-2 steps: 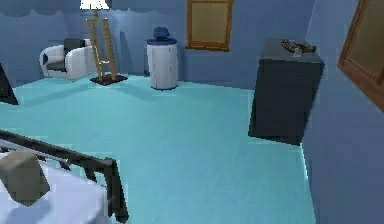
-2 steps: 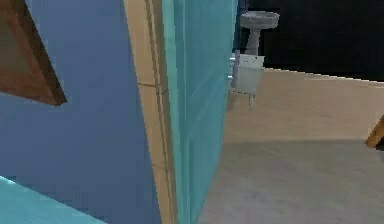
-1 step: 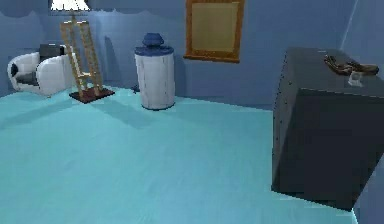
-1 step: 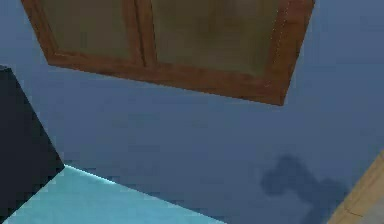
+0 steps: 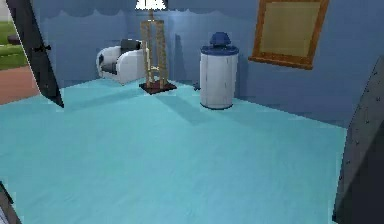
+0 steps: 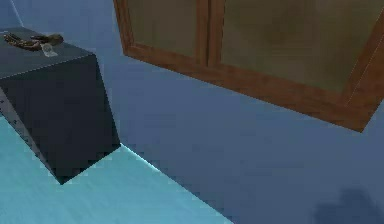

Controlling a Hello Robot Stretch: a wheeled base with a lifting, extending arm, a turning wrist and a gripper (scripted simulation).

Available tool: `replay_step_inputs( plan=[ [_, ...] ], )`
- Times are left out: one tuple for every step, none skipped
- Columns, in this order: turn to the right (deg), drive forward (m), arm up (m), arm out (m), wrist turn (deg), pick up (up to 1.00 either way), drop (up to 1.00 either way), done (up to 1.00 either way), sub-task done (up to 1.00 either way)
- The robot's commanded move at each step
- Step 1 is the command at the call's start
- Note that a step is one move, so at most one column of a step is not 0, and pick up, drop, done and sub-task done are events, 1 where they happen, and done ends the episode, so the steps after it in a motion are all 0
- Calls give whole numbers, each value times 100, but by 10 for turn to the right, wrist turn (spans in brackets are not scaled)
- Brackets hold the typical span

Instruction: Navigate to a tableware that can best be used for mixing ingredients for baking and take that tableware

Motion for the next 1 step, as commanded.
replay_step_inputs(
  plan=[
    [0, 55, 0, 0, 0, 0, 0, 0, 0]
  ],
)
